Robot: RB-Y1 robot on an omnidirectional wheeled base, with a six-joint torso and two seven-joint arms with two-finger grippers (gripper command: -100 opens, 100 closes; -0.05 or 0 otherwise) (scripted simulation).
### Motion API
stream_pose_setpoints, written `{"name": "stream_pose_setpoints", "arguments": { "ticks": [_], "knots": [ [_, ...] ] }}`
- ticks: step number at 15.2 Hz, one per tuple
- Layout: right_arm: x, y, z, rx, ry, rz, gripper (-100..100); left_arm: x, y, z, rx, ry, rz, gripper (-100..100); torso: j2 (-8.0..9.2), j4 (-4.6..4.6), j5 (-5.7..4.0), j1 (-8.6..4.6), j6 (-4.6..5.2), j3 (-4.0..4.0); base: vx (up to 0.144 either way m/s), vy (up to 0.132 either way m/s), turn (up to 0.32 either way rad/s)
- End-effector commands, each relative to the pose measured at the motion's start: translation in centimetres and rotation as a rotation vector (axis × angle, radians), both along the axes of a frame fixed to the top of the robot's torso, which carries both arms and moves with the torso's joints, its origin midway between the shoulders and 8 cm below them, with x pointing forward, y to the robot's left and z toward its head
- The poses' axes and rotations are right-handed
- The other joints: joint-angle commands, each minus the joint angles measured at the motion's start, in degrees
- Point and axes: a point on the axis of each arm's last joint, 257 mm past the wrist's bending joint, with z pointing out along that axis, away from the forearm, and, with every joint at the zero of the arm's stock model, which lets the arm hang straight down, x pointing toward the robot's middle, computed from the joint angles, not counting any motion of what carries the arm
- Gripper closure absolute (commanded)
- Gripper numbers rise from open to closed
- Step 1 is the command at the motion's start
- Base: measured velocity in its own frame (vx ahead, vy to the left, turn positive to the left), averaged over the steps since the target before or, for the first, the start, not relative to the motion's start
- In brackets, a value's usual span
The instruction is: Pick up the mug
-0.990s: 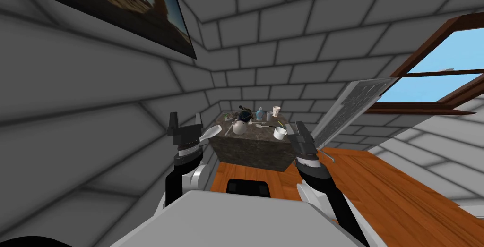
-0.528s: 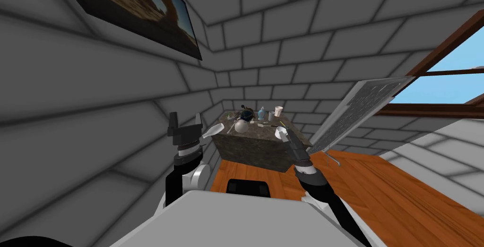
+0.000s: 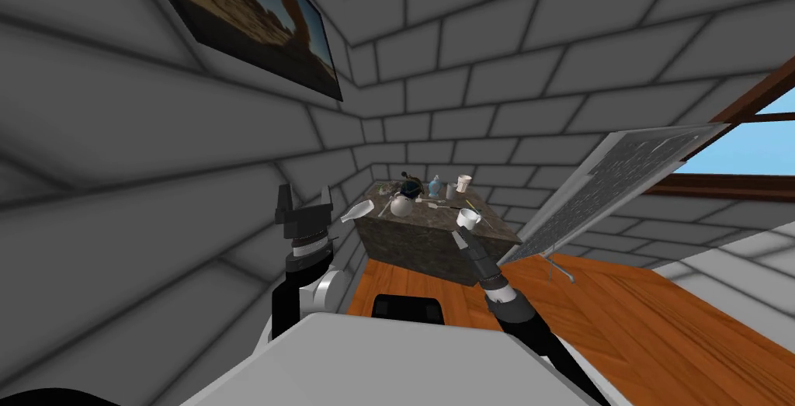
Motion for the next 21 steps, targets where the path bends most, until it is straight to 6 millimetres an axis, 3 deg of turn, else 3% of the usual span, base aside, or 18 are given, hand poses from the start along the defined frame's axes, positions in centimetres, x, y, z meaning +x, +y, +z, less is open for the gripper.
{"name": "stream_pose_setpoints", "arguments": {
  "ticks": [1,3,4,7,8,11,12,14,15,18,19,21],
  "knots": [
    [-0.6,0.2,-1.9,-0.019,0.057,0.027,-100,0.0,0.0,0.0,0.000,0.000,0.000,0,0.00,0.00,0.00,0.00,0.00,0.00,-0.027,0.037,0.154],
    [-0.8,0.3,-2.2,-0.042,0.064,0.044,-100,0.0,0.0,0.0,0.000,0.000,0.000,0,-0.01,0.00,0.01,0.01,0.02,0.00,-0.017,0.018,0.021],
    [-1.6,0.5,-4.8,-0.042,0.138,0.061,-100,0.0,0.0,0.0,0.000,0.000,0.000,0,-0.04,0.00,0.00,-0.03,0.03,-0.02,-0.018,0.026,0.138],
    [-1.9,0.4,-5.2,-0.078,0.149,0.086,-100,0.0,0.0,0.0,0.000,0.000,0.000,0,-0.04,-0.01,0.01,0.00,0.02,-0.02,-0.018,0.024,0.085],
    [-3.0,0.4,-7.9,-0.080,0.226,0.101,-100,0.0,0.0,0.0,0.000,0.000,0.000,0,-0.06,-0.01,0.00,-0.02,0.03,-0.03,-0.014,0.037,0.191],
    [-3.4,0.3,-8.3,-0.118,0.237,0.126,-100,0.0,0.0,0.0,0.000,0.000,0.000,0,-0.07,-0.01,0.02,0.05,0.02,-0.04,-0.010,0.036,0.074],
    [-4.7,0.1,-10.9,-0.122,0.317,0.139,-100,0.0,0.0,0.0,0.000,0.000,0.000,0,-0.08,-0.01,0.02,0.02,0.03,-0.05,-0.007,0.039,0.170],
    [-5.1,-0.2,-11.3,-0.160,0.329,0.163,-100,0.0,0.0,0.0,0.000,0.000,0.000,0,-0.10,-0.02,0.02,0.07,-0.01,-0.06,-0.006,0.044,0.148],
    [-6.5,-0.6,-13.8,-0.158,0.407,0.168,-100,0.0,0.0,0.0,0.000,0.000,0.000,0,-0.10,-0.02,0.03,0.06,0.02,-0.06,-0.006,0.052,0.196],
    [-7.0,-1.1,-14.2,-0.208,0.422,0.198,-100,0.0,0.0,0.0,0.000,0.000,0.000,0,-0.10,-0.02,0.04,0.11,0.02,-0.06,-0.004,0.047,0.095],
    [-8.8,-1.8,-16.7,-0.212,0.505,0.203,-100,0.0,0.0,0.0,0.000,0.000,0.000,0,-0.11,-0.02,0.03,0.06,0.03,-0.06,-0.003,0.055,0.209],
    [-9.2,-2.3,-17.0,-0.251,0.516,0.225,-100,0.0,0.0,0.0,0.000,0.000,0.000,0,-0.13,-0.03,0.04,0.13,0.00,-0.07,0.007,0.057,0.144]
  ]
}}
